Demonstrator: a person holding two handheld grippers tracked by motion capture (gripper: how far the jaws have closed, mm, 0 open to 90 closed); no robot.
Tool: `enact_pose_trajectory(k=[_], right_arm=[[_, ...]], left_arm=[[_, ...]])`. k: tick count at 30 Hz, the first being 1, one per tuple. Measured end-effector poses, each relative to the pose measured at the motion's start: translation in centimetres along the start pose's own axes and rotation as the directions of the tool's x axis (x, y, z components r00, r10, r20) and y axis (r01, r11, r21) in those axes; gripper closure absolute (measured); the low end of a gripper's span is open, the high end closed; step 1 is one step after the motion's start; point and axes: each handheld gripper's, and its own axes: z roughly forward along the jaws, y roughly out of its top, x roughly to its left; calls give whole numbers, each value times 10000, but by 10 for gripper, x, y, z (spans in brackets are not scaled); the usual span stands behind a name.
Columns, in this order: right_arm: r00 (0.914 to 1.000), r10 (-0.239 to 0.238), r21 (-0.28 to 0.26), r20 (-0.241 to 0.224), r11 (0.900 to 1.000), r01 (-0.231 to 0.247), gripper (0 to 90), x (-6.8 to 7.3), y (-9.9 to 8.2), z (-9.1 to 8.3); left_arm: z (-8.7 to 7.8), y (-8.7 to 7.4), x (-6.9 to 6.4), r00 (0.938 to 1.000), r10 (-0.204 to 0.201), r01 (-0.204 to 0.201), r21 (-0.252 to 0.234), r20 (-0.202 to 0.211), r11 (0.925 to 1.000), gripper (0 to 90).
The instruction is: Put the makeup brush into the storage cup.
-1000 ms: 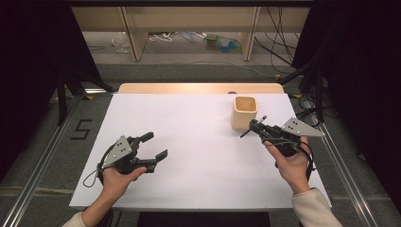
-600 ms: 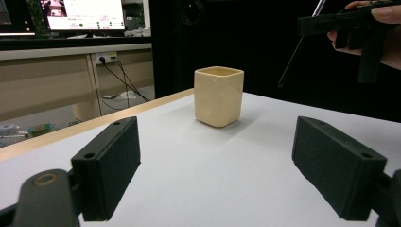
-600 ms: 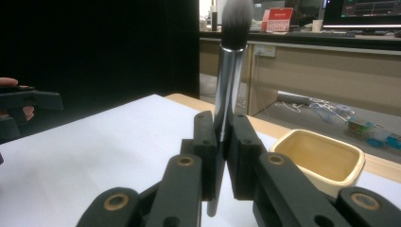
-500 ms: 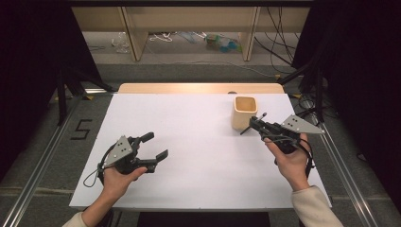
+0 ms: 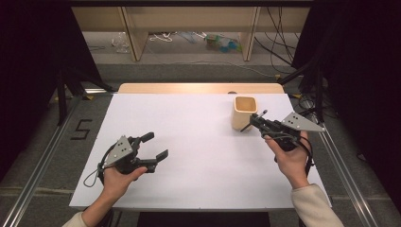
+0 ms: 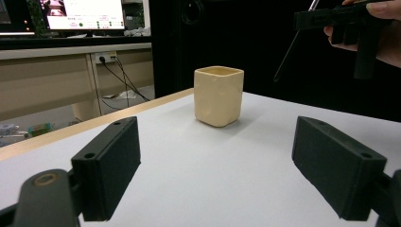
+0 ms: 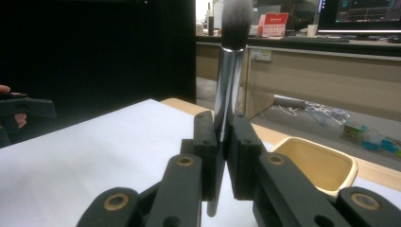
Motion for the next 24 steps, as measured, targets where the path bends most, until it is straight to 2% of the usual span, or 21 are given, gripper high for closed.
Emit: enact_pose_trajectory(k=[1, 2, 5, 6, 8, 10, 11, 12, 13, 14, 15, 16, 17, 19, 20, 21, 22, 24], right_arm=[[9999, -129, -234, 22, 9996, 130, 840, -1, 0, 2], [9996, 278, 227, -52, 9994, -277, 840, 1, 1, 0], [9997, 243, 81, 34, 9997, -244, 840, 0, 2, 2], [10000, -55, -85, 67, 9999, 55, 841, -2, 2, 3], [9998, 216, 35, 58, 9998, -216, 840, -1, 2, 4], [9998, 200, -42, 99, 9998, -199, 840, -1, 3, 5], [9998, 183, 169, 65, 9997, -184, 840, -2, 4, 4], [9997, 219, 69, 93, 9997, -220, 841, -2, 4, 4], [9998, -96, -142, 150, 9999, 98, 840, -4, 5, 6], [9997, 147, -46, 173, 9999, -147, 841, -3, 5, 6], [9998, -12, -106, 195, 9999, 14, 840, -4, 6, 6], [9997, 167, -38, 171, 9999, -166, 840, -4, 6, 6], [9998, 52, -128, 189, 9999, -49, 840, -5, 7, 7], [9996, 223, -5, 193, 9998, -223, 840, -5, 8, 7], [9997, 143, -28, 221, 9999, -142, 840, -6, 9, 8], [9994, -124, -359, 335, 9993, 136, 841, -8, 9, 11], [9993, 212, -84, 307, 9997, -209, 840, -6, 9, 10], [9996, 143, -74, 261, 9999, -141, 840, -7, 10, 11]], left_arm=[[0, 0, 0, 10000, 4, -4, 0, -3, 10000, 160], [0, 0, 0, 10000, 8, -8, 4, -7, 10000, 160], [0, 0, 0, 10000, -30, 30, 3, -11, 10000, 160], [0, 0, 0, 10000, -32, 32, 2, -13, 10000, 160], [0, 0, 0, 10000, 10, -10, -5, -13, 10000, 160], [0, 0, 0, 10000, -3, 3, -6, -10, 10000, 160], [0, 0, 0, 10000, 6, -6, -3, -3, 10000, 160], [0, 0, 0, 10000, 5, -5, 2, -7, 10000, 160], [0, 0, 0, 10000, 5, -5, 0, -5, 10000, 160], [0, 0, 0, 10000, -3, 3, -4, -4, 10000, 160], [0, 0, 0, 10000, 3, -3, -3, -1, 10000, 160], [0, 0, 0, 10000, 0, 0, -1, -3, 10000, 160], [0, 0, 0, 10000, -39, 39, 11, -13, 10000, 160], [0, 0, 0, 10000, -25, 25, 10, -11, 10000, 160], [0, 0, 0, 10000, -9, 9, -1, -13, 10000, 160], [0, 0, 0, 10000, 0, 0, -9, -9, 10000, 160], [0, 0, 0, 10000, 1, -1, -4, -7, 10000, 160], [0, 0, 0, 10000, -36, 36, 2, -10, 10000, 160]])
